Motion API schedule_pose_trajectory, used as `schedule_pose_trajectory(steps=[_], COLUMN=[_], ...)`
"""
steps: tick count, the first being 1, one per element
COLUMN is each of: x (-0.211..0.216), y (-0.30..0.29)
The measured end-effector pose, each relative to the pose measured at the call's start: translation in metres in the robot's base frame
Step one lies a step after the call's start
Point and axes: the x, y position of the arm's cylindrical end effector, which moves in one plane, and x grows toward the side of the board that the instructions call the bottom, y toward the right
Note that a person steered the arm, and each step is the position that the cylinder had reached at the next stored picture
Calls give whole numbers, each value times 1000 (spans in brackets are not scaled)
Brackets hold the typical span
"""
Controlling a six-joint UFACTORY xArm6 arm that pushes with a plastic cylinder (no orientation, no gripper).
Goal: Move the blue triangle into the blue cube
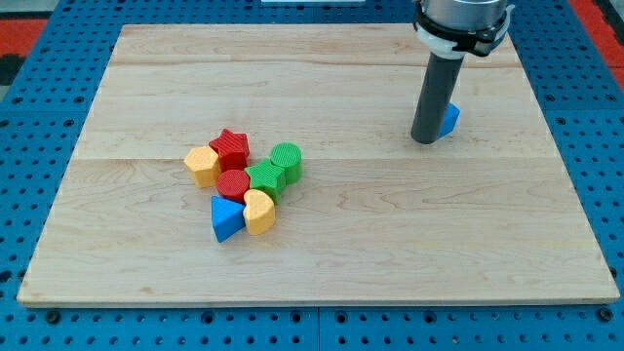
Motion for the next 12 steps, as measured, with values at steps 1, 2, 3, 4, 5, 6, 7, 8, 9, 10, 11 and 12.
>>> schedule_pose_trajectory(steps=[1,2,3,4,5,6,7,8,9,10,11,12], x=[55,120,135,135,141,146,145,150,167,159,123,104], y=[40,-5,-117,-184,-184,-169,-181,-221,-260,-301,-273,-274])
